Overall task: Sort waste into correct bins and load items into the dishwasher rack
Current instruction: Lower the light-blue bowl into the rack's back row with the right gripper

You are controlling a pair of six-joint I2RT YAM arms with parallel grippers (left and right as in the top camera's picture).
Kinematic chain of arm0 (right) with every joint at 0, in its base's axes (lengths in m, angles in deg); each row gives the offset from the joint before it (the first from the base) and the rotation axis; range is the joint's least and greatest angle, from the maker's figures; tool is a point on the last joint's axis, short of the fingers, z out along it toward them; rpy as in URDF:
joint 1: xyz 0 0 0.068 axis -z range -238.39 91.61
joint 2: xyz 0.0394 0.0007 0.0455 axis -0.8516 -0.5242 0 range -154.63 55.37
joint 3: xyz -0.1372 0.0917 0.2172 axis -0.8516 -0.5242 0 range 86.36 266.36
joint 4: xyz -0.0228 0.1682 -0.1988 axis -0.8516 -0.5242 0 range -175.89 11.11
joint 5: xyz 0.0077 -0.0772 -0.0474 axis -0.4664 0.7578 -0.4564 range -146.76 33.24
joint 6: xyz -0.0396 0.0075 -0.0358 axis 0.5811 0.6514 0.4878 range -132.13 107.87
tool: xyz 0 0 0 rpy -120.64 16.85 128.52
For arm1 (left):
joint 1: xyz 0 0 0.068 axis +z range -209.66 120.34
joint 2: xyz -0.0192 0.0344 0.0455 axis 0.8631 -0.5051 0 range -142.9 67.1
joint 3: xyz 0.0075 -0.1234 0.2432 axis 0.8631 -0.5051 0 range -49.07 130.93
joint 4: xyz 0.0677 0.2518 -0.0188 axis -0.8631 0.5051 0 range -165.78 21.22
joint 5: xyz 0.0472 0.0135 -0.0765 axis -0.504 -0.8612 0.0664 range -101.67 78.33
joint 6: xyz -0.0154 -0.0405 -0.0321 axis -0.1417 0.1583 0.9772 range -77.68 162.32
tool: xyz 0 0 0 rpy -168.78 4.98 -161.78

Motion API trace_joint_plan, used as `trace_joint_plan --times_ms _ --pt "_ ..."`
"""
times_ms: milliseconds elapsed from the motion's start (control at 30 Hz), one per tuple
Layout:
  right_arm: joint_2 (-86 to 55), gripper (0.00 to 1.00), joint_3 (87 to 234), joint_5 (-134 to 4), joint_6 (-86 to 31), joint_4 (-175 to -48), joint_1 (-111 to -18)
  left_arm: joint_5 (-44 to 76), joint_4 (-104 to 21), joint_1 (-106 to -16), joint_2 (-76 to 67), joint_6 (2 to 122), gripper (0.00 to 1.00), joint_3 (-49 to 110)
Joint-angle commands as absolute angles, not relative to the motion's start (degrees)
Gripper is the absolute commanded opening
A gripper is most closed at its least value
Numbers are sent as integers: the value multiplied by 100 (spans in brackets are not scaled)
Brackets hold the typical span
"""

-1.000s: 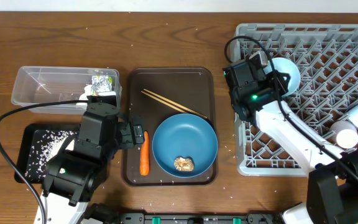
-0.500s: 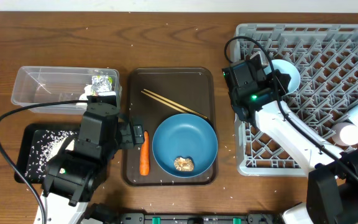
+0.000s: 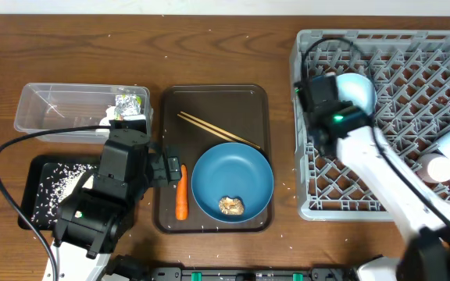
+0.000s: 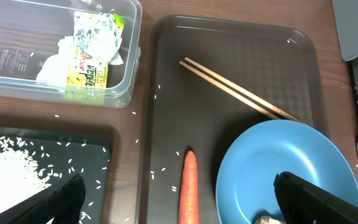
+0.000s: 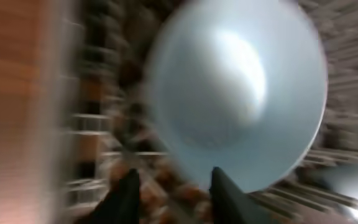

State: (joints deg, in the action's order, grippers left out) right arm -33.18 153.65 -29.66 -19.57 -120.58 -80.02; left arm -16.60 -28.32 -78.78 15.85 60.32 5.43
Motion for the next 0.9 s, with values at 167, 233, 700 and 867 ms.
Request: trace_joint_plan --times_ms 167,233,700,867 --pt "-2317 47 15878 -5368 -2549 -12292 -7361 -1730 -2825 -7849 1581 6001 98 591" --pt "-2330 48 15876 -5701 -2536 -12334 -7186 -1730 -2825 -7847 1581 6001 98 591" --pt "-3633 51 15852 -5226 -1856 -11787 -6992 -1730 -2825 -7849 1581 6001 98 591" --pt "-3895 41 15852 -5218 -1668 -11669 -6992 -1730 -2825 -7849 1581 6001 98 591"
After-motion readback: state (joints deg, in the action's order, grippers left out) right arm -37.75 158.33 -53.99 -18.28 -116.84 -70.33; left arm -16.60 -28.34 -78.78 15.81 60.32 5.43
